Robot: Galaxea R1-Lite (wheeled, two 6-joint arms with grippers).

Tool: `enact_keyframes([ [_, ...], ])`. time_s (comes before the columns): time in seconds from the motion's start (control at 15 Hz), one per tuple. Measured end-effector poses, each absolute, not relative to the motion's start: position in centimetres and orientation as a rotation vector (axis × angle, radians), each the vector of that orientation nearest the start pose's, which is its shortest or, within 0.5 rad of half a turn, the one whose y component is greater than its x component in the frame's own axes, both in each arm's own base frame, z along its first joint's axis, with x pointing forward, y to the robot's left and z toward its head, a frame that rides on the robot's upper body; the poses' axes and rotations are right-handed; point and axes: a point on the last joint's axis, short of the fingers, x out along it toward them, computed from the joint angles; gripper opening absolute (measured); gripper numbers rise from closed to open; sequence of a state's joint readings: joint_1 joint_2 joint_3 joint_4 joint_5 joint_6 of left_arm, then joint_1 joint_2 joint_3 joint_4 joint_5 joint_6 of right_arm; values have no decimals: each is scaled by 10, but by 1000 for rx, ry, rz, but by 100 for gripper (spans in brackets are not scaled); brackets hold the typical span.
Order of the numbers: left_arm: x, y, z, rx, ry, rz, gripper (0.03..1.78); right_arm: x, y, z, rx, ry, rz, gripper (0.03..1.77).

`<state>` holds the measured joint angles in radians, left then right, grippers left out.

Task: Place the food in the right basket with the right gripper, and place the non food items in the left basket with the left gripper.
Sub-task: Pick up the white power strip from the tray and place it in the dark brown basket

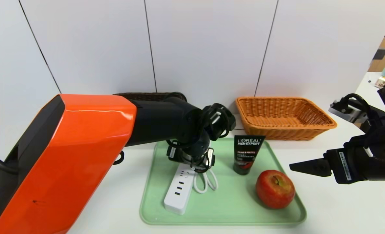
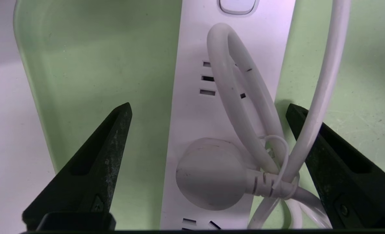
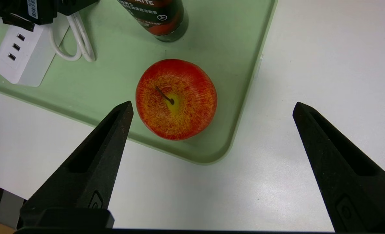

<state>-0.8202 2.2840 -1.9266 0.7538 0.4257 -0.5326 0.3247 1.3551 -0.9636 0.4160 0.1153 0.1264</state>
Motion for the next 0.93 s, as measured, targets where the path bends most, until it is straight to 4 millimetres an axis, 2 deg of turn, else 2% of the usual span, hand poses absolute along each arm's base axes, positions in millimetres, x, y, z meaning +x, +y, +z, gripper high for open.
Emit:
enact_keyframes([
  [0.53, 299, -309, 149, 105, 999, -154, 167, 186, 65, 222, 32, 833, 361, 170],
  [0.93, 304, -302, 152, 60, 1023, -163, 169, 183, 64, 223, 32, 829, 362, 170],
])
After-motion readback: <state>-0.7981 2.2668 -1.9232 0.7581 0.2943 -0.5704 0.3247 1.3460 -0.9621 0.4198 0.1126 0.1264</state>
